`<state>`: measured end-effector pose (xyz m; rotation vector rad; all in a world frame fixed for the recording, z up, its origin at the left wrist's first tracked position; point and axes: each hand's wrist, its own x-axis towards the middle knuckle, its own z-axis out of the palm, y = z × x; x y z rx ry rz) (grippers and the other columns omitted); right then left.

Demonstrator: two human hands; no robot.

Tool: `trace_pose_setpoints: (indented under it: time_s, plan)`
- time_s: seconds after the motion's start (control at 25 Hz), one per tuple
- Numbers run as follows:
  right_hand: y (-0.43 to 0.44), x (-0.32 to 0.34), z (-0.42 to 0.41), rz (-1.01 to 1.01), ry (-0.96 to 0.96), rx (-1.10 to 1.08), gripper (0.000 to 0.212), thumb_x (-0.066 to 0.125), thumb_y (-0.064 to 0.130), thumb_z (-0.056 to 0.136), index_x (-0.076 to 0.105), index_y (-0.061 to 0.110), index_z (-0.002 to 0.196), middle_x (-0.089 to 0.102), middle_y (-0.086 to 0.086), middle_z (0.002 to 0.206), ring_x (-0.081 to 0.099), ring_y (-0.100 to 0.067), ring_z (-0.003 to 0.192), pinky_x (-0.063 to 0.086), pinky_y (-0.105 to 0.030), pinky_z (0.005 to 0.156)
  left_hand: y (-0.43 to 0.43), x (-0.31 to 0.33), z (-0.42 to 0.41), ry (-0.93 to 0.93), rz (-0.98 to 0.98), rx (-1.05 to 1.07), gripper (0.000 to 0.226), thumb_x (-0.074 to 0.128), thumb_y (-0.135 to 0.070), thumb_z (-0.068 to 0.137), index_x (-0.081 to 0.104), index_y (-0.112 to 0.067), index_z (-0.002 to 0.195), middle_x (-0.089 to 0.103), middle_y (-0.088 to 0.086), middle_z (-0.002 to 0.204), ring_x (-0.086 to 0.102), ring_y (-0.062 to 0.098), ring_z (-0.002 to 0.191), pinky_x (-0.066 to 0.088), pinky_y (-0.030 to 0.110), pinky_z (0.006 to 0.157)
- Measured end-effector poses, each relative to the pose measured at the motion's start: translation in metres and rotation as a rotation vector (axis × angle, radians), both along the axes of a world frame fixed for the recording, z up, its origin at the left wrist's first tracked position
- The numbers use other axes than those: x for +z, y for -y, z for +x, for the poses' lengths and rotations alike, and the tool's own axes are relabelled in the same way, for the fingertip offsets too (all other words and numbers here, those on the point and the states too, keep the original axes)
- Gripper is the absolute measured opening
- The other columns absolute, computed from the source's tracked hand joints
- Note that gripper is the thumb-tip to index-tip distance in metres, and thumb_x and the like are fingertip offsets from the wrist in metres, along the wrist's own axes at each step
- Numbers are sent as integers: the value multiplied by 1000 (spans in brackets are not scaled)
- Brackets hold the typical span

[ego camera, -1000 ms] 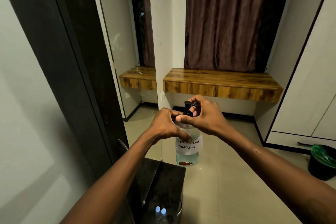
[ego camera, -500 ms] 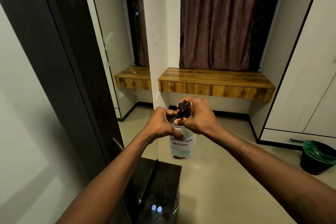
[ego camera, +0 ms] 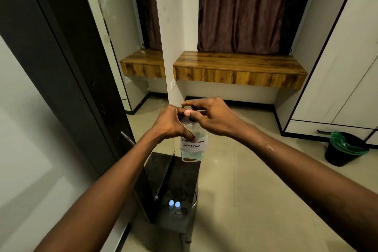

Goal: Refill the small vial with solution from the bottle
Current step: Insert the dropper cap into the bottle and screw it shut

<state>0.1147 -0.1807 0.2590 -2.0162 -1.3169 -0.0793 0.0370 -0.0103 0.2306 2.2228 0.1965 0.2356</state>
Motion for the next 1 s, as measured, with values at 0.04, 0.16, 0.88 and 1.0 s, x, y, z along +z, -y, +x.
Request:
trace_pose_setpoints:
  time_s: [0.04,0.16,0.88,1.0]
  plan:
    - [-3,-5,1,3,-7,3,42,66,33,98,65,16,135,74,-6,124,73,-13,104,61,-38,92,-1,-5,-1,-1,6,-5,48,100,-13,47,77,-25,86,79,-8,89,75,6,85,63,25,69]
    - [-10,-12,2,-111,63,30,50,73,29,92,62,18,139,73,-2,127,71,-13,107,60,-39,94,-5,-16,-3,-17,24,8,46,101,-16,45,74,-29,80,77,-11,89,72,0,84,60,21,67]
    - [-58,-129,0,-235,-35,-153,39,74,53,82,78,15,84,69,3,66,61,-10,57,50,-27,53,-38,-141,-5,-279,145,37,47,100,-18,43,60,-31,65,65,-15,66,61,1,60,39,6,46]
    - [-71,-169,1,-338,-70,-204,41,72,55,82,76,15,83,71,-3,70,63,-19,63,54,-32,58,-46,-177,-1,-339,161,17,45,96,-13,46,58,-31,63,62,-15,66,60,6,63,37,6,46]
